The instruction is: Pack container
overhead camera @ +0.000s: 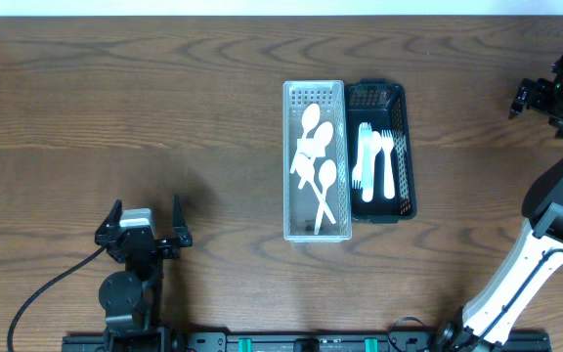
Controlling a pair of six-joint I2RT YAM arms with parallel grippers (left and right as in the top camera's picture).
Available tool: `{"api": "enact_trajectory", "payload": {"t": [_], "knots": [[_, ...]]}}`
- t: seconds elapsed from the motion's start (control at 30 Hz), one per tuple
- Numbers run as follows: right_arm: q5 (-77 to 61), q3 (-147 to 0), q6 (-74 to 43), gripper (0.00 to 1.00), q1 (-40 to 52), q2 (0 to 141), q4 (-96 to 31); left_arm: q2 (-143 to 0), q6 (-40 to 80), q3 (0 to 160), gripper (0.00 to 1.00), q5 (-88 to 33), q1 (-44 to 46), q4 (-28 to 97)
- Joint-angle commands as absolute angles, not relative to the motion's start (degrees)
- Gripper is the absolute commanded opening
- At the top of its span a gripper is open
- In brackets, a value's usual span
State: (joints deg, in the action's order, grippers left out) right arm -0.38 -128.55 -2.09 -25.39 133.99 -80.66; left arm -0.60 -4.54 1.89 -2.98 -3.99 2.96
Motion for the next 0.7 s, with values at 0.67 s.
{"api": "enact_trajectory", "payload": {"t": [0.67], "knots": [[-0.2,-128.5,-1.0,0.99,-25.3,133.7,-79.4,-0.3,-5.3,0.2,0.98,-1.9,-4.3,3.9]]}}
